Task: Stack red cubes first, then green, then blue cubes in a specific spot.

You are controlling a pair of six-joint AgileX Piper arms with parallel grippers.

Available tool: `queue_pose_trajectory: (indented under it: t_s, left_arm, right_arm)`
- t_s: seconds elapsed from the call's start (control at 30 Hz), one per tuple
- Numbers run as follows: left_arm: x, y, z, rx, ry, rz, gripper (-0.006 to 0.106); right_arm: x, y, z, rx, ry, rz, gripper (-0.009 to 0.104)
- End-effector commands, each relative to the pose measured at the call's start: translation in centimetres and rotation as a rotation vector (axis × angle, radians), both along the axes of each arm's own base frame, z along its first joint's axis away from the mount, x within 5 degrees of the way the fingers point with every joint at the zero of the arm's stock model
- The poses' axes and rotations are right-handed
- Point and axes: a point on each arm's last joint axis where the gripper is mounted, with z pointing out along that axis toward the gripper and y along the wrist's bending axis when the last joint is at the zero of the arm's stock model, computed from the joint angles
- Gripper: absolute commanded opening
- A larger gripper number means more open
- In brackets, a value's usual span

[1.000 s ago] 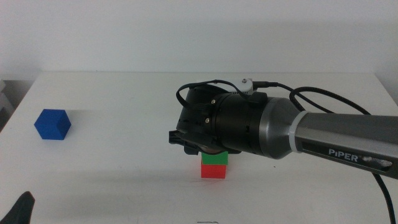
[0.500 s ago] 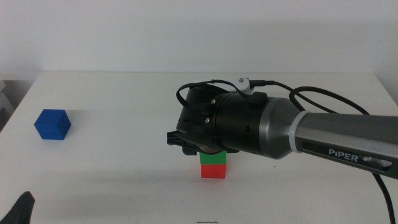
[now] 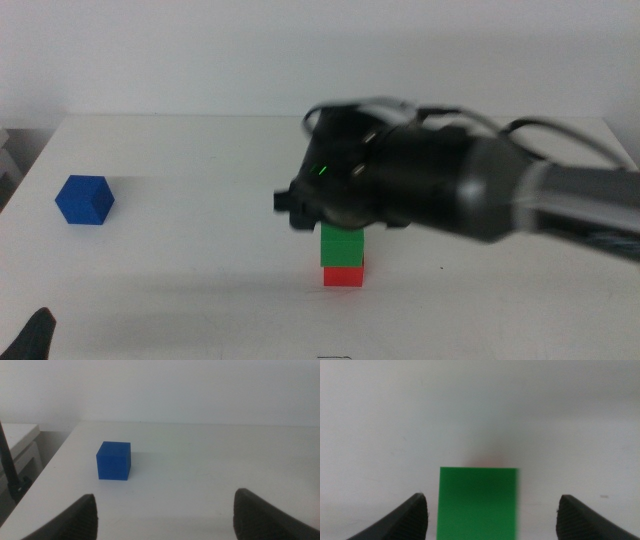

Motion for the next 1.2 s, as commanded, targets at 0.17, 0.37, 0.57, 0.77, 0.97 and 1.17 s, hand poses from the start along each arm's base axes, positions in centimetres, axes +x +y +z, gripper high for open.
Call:
queue_pose_trajectory:
  t_s: [0.17, 0.37, 0.57, 0.77, 0.97, 1.17]
  left_arm:
    - [-0.1, 0.1, 1.0, -0.016, -0.106, 0.005, 0.092]
    - [-0.1, 0.1, 1.0, -0.016, -0.106, 0.005, 0.092]
    - [-0.1, 0.1, 1.0, -0.016, -0.106, 0.005, 0.092]
    - [-0.1, 0.1, 1.0, -0.016, -0.106, 0.005, 0.092]
    - [-0.1, 0.1, 1.0, -0.016, -0.106, 0.005, 0.092]
    - [-0.1, 0.1, 1.0, -0.016, -0.106, 0.005, 0.092]
  right_arm:
    - [-4.9, -6.9, 14.4, 0.092, -0.230, 0.074, 0.066]
    - [-8.0, -14.6, 19.7, 0.060, -0.313, 0.247, 0.066]
    - [-11.6, -22.6, 21.1, 0.013, -0.402, 0.396, 0.066]
    - [-14.7, -25.3, 18.7, -0.019, -0.476, 0.519, 0.066]
    - [-18.1, -24.9, 17.3, 0.024, -0.512, 0.685, 0.066]
    - [-19.9, -24.5, 17.3, 0.050, -0.544, 0.799, 0.066]
